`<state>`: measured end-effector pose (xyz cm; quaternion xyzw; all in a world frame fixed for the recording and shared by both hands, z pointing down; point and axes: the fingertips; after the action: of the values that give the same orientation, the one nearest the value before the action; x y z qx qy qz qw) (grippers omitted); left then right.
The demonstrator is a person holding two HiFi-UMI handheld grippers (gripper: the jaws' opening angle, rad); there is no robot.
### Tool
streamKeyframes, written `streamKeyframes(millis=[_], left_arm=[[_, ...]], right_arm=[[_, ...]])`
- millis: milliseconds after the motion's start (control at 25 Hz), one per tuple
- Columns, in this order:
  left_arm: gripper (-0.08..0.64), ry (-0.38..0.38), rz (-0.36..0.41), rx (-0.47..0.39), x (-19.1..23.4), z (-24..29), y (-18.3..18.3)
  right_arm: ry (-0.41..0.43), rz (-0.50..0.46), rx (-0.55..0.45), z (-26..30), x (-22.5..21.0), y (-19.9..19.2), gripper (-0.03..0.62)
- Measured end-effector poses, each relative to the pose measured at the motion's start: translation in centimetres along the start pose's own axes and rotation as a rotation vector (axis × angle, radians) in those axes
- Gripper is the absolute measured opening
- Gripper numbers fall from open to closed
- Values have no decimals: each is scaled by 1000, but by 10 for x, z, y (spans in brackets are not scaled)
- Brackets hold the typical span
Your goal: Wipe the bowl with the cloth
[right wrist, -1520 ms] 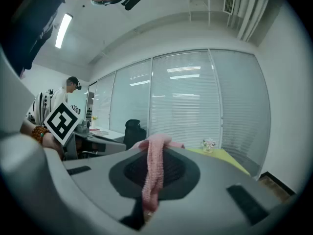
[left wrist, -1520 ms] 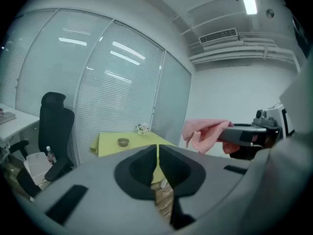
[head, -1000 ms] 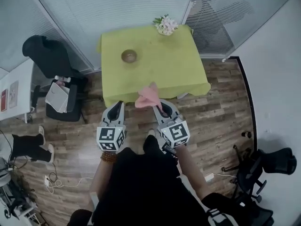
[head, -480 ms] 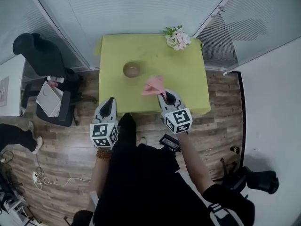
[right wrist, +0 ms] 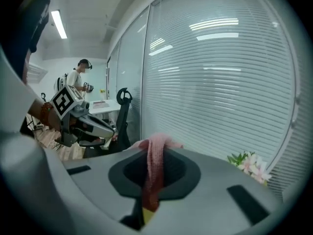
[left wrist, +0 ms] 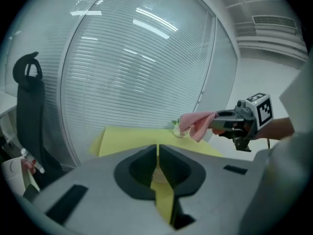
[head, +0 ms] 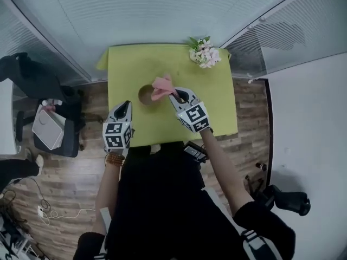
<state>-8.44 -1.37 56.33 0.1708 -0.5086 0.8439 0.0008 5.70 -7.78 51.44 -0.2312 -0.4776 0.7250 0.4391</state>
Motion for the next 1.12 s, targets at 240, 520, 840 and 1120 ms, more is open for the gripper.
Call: streamKeyframes(millis=[240,520,840,1120], left_arm=[[21,7,-37,96,26,49,-16],[21,-7,-92,206,44,81,-45],[21,-79,-92,320,43,116,-77],[23,-150,-101,363,32,134,-90]], right_arm=[[199,-170,50,61,0,-32,8],[369,-374,230,96,11,-99,8],[437,-389,416,104,7,-164,133],[455,-301,449,77,1,-163,200]])
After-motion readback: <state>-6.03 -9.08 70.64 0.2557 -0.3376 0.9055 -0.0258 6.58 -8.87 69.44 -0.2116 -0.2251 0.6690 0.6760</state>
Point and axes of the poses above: the fingertips, and each gripper's own axes: z forward along the fingers, x to its left, y out of its top, and after that the axes turned 4 degrees about -x, right-handed
